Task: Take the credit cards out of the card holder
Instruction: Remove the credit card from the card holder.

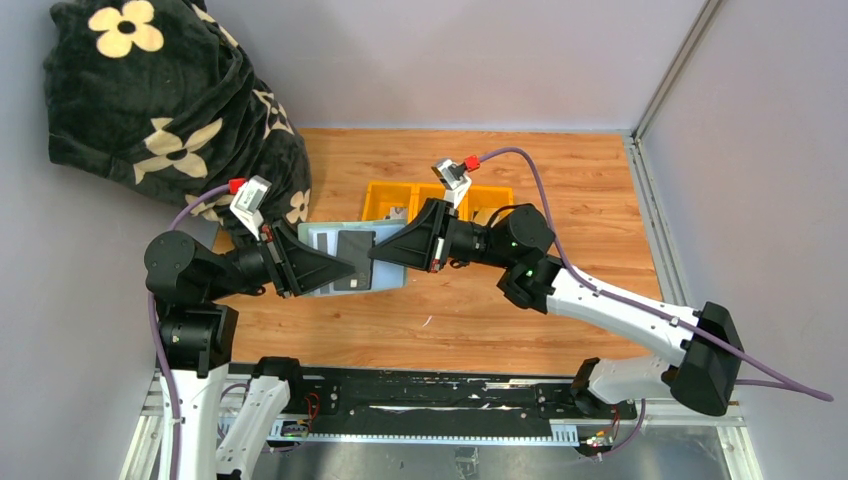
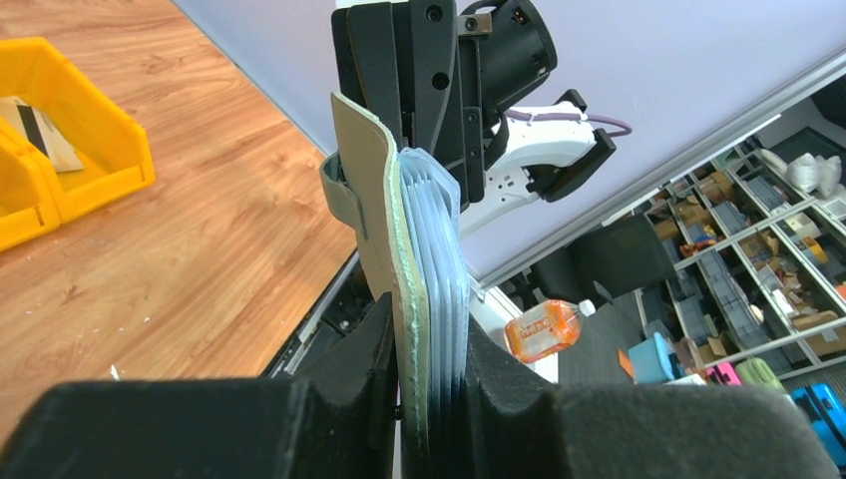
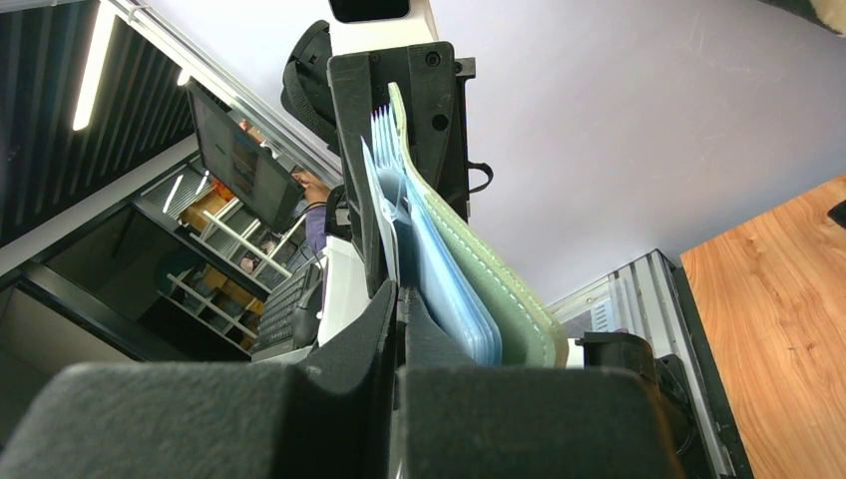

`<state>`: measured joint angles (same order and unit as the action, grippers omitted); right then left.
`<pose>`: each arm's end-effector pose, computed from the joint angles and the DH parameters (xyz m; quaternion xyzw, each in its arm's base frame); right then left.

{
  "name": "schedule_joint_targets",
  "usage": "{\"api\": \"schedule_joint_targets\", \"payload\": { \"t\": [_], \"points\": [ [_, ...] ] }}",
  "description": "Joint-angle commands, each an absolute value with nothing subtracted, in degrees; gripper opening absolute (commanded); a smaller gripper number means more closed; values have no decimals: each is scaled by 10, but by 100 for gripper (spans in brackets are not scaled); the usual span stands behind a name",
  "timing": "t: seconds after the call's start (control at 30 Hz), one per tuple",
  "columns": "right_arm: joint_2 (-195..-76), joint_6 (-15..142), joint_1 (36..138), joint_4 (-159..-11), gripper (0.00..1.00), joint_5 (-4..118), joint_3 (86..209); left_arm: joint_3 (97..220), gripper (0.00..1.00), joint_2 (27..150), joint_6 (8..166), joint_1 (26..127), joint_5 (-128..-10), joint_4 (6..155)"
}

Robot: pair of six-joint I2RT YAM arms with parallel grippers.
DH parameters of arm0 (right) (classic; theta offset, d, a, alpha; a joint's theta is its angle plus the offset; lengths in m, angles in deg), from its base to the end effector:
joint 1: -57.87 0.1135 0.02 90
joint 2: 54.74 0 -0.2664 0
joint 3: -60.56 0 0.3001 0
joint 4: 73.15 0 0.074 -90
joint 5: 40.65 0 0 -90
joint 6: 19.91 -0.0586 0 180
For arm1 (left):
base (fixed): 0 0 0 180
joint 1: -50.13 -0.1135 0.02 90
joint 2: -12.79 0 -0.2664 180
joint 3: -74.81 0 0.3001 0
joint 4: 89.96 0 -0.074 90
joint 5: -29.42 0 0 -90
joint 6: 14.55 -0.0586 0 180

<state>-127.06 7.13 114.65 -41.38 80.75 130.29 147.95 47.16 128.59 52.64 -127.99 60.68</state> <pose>0.1647 0.3072 0.4142 -0.2068 0.4992 0.7868 0.2983 0.1268 -0.0597 0.4676 0.1526 0.6673 -0.6136 0.3936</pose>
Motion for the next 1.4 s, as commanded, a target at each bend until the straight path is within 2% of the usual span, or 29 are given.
{"api": "schedule_joint_targets", "payload": {
  "t": [0.0, 0.07, 0.1, 0.17, 0.23, 0.33, 0.43, 0.7, 0.83, 1.07, 1.23, 1.27, 1.37],
  "points": [
    [-1268, 86, 1132, -440, 0, 800, 1276, 1512, 18, 464, 1297, 532, -1300, 647],
    [-1274, 72, 1132, -416, 0, 810, 1278, 1512, 16, 465, 1297, 532, -1299, 647],
    [-1278, 64, 1132, -403, 4, 816, 1280, 1513, 15, 466, 1298, 532, -1299, 648],
    [-1288, 47, 1132, -375, 23, 833, 1285, 1516, 14, 467, 1299, 532, -1299, 648],
    [-1300, 26, 1132, -342, 32, 842, 1290, 1517, 14, 466, 1299, 532, -1297, 646],
    [-1316, 8, 1132, -314, 36, 850, 1300, 1515, 14, 464, 1299, 532, -1295, 646],
    [-1325, -1, 1132, -306, 35, 856, 1307, 1518, 14, 464, 1297, 532, -1295, 645],
    [-1324, -15, 1133, -280, 23, 868, 1315, 1519, 14, 467, 1271, 532, -1287, 618],
    [-1315, -8, 1133, -285, 23, 867, 1310, 1519, 15, 468, 1254, 532, -1277, 596],
    [-1318, -6, 1135, -282, 31, 871, 1312, 1522, 14, 471, 1227, 532, -1264, 565],
    [-1327, -8, 1139, -269, 31, 877, 1320, 1524, 15, 470, 1217, 532, -1259, 553],
    [-1328, -7, 1140, -268, 30, 878, 1322, 1526, 15, 470, 1215, 532, -1259, 551],
    [-1328, -5, 1140, -270, 13, 876, 1321, 1528, 15, 472, 1212, 532, -1259, 545]
  ]
}}
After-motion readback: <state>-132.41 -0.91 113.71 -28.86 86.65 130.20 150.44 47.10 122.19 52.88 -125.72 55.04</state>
